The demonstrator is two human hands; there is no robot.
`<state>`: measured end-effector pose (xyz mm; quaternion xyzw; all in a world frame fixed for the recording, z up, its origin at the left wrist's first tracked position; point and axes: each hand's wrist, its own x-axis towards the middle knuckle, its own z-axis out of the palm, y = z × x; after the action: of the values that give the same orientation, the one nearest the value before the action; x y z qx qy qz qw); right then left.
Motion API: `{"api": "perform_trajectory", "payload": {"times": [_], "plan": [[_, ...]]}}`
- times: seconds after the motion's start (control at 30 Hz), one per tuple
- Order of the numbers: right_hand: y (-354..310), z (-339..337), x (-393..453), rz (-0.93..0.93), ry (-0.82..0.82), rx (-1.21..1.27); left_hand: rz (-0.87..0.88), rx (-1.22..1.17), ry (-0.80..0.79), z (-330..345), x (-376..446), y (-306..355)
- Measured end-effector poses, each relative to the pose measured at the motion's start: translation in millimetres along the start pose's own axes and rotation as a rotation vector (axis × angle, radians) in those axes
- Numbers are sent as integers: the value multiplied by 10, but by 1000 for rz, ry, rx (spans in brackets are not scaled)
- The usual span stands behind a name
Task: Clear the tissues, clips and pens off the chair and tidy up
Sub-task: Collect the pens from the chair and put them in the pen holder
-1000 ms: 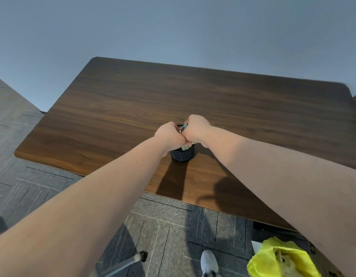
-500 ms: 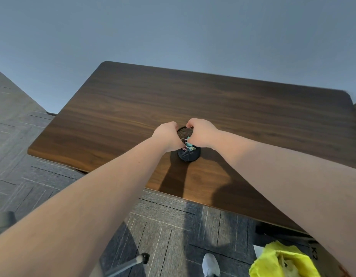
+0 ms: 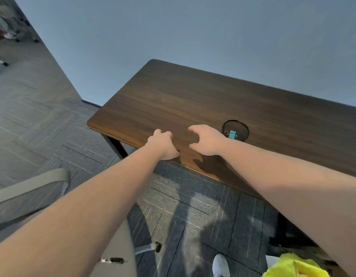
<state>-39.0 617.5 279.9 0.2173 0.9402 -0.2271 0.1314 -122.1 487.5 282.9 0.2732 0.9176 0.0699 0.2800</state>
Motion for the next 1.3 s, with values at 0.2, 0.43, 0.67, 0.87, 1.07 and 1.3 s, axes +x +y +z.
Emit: {"api": "perform_trajectory", "payload": {"times": [0.2,0.43,0.67,0.87,1.07,1.3], "plan": [[-1125,683,57,-160,-103,-78,-150,-29,16,70,-433,-1370],[-2202,1686,120,-352,-255,-162,-387,-117,16,464,-996,-2816],[-2678,2760,243,-493,-385,-279,-579,-192,-42,1266,-1450,-3763],[-2662,3483,426,-529,-503,-350,-595,-176,-45,2026,-1510,-3936],[-2473,3918,735,-554,-520,-387,-413,-94,-132,2569,-1190,-3764],[-2320,4243,1000,-518,-453,-380,-239,40,-99,2951,-831,-3600]]}}
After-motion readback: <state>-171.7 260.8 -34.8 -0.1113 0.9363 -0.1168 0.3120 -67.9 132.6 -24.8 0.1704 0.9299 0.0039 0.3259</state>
